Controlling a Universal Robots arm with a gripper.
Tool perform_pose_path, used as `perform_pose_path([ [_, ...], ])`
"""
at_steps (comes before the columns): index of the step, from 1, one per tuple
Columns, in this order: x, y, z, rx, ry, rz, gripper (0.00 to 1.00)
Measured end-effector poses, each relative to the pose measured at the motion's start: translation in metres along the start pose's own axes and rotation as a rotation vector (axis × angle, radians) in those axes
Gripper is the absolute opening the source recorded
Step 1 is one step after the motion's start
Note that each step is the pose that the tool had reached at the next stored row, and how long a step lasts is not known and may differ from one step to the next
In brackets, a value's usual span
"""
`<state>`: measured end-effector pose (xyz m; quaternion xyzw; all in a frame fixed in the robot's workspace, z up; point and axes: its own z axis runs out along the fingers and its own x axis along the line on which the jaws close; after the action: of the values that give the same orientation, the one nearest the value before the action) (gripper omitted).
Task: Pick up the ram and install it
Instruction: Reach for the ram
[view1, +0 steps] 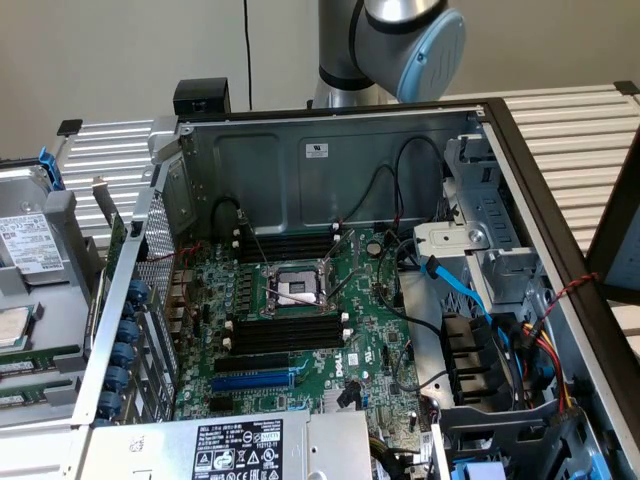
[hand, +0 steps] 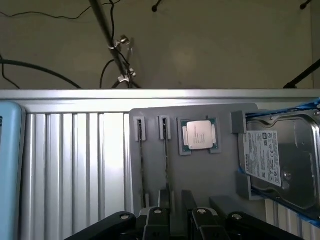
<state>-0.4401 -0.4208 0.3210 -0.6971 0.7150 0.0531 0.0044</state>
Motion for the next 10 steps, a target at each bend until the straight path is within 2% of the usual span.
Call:
perform_pose_path([
  [10,0.01,0.0011,0.0176,-0.0269,-0.0037,-0.037,0.25],
])
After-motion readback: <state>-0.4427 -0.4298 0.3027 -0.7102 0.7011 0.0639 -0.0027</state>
